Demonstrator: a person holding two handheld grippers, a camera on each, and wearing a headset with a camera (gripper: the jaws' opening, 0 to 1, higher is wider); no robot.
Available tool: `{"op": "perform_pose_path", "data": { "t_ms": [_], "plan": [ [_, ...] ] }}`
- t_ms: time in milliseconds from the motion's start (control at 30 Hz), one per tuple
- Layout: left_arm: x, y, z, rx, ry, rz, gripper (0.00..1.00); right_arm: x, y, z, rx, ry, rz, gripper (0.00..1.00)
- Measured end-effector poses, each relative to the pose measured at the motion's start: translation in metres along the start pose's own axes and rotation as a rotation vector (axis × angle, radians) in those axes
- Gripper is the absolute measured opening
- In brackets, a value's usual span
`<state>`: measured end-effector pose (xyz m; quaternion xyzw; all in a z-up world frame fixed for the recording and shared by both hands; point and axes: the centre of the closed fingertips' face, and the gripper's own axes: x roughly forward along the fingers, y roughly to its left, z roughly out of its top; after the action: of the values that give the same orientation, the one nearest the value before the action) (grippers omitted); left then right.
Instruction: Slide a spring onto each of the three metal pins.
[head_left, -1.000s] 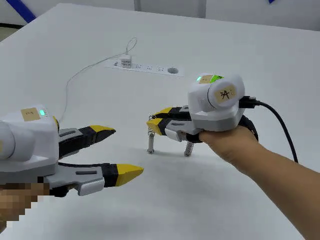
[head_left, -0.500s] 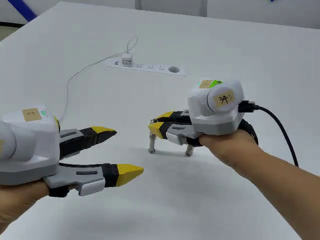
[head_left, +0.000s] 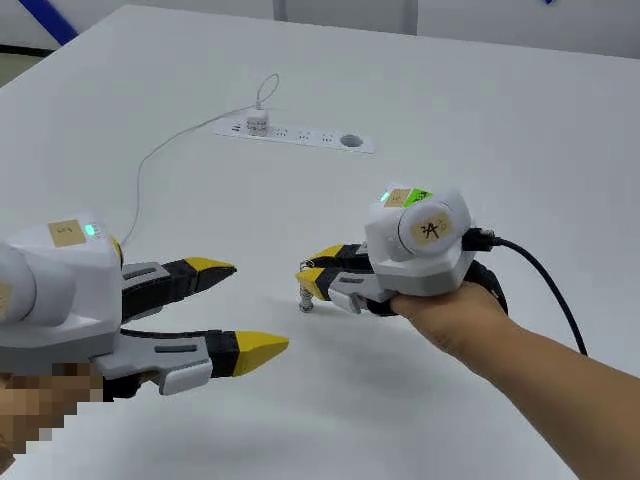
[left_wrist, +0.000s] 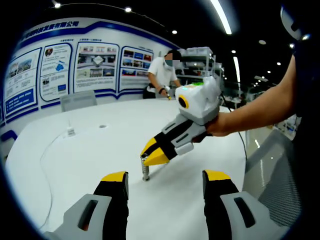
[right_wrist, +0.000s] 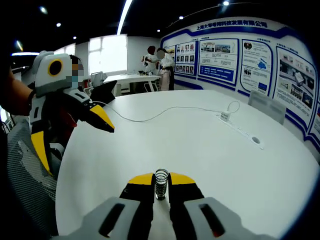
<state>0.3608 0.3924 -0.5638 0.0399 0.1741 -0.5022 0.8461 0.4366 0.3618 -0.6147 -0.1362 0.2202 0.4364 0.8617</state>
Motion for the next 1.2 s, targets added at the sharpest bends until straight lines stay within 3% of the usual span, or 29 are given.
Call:
{"op": "perform_pose_path", "data": {
  "t_ms": [333, 633, 1200],
  "plan": [
    [-0.001, 0.000, -0.001, -0.009, 0.003, 0.002, 0.61, 0.007, 0.003, -0.019, 0.013, 0.065, 0.000, 0.12],
    [-0.001, 0.001, -0.003, -0.013, 0.002, 0.007, 0.61, 0.006, 0.004, -0.022, 0.029, 0.083, 0.001, 0.14],
    [0.002, 0.001, -0.006, -0.022, -0.001, 0.009, 0.63, -0.027, 0.015, -0.027, 0.044, 0.058, -0.016, 0.21]
  ]
}}
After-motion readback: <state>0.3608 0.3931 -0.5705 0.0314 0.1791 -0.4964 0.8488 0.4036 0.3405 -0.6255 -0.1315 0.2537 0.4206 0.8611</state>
